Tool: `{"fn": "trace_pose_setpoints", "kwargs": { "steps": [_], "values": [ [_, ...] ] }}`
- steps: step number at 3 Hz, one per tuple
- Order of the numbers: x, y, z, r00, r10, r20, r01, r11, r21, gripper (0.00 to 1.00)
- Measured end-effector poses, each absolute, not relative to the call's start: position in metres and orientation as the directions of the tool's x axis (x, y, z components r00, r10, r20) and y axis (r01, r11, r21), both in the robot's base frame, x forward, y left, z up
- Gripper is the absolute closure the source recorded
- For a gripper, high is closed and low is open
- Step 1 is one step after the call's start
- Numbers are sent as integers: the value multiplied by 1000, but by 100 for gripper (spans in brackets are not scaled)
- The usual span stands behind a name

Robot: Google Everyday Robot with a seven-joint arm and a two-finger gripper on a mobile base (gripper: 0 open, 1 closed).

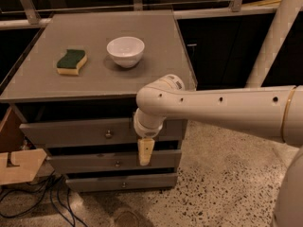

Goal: Open top drawer

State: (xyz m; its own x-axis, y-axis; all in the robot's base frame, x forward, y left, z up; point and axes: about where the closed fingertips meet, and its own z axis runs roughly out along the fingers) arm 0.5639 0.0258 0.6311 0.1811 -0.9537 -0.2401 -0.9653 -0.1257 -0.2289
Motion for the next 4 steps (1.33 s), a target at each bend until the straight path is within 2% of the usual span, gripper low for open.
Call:
{"fn": "trace_pose_setpoints", "kwargs": {
  "steps": [4],
  "values": [
    [548,37,621,237,-942,-236,-962,-195,-188,0]
  ]
}}
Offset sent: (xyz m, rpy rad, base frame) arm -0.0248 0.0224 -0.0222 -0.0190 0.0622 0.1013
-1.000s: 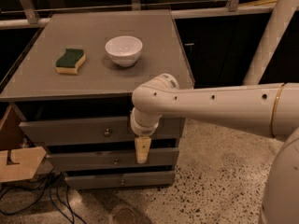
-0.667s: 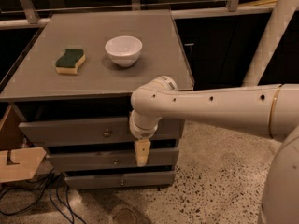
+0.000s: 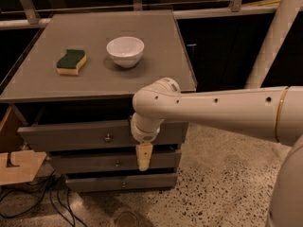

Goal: Open top drawer

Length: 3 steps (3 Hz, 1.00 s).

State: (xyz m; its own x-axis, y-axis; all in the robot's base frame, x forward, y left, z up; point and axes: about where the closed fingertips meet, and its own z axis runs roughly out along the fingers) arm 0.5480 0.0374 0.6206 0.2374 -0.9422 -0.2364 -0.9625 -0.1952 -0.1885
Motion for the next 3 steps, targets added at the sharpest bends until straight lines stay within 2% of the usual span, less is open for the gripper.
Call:
{"fn": "trace_pose_setpoints", "kwargs": {
  "steps": [1,2,3],
  "values": [
    [522,27,633,257,-930,-263,-961,-216,-173,0],
    [451,-5,673,301,-898,-320,-952,-262,-160,0],
    [422,-20,691,311,-890,-332,-949,-272,-160,0]
  ]
}}
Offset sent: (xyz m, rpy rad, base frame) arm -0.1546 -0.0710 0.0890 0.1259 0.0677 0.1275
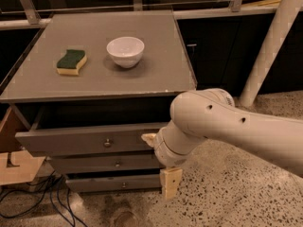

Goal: Open top drawer

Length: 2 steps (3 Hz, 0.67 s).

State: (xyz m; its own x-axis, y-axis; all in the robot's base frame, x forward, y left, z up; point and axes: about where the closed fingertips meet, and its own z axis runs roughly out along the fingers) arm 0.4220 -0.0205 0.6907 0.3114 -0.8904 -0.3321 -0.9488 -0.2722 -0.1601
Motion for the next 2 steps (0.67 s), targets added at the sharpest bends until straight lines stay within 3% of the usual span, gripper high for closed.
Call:
{"fn": "trace_pose_setpoints", "kwargs": {
  "steps": [2],
  "values": [
    [463,-11,680,285,-916,-284,-952,-236,-193,0]
  ]
}}
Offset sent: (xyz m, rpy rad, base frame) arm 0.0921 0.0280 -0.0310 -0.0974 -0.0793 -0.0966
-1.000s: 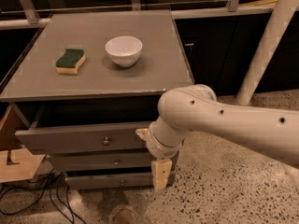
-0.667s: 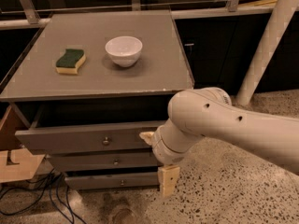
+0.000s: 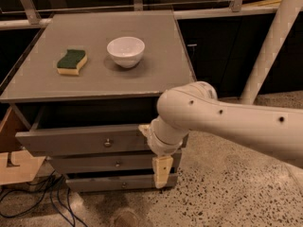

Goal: Open top drawer

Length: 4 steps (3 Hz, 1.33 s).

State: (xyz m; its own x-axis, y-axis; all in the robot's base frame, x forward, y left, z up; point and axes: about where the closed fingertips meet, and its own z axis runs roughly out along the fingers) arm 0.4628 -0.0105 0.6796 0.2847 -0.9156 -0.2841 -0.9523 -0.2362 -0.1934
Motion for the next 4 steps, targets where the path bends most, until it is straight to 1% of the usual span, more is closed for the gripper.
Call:
{"fn": "trace_pose_setpoints", "kwargs": {
  "steps": [1,3,4],
  "values": [
    [500,2,671,273,-931,-242,-951,-224,-212,0],
    [540,11,657,270,-942,-199,-950,-227,-215,0],
    [549,16,643,271,-944,-189,-952,-233,-199,0]
  ]
}}
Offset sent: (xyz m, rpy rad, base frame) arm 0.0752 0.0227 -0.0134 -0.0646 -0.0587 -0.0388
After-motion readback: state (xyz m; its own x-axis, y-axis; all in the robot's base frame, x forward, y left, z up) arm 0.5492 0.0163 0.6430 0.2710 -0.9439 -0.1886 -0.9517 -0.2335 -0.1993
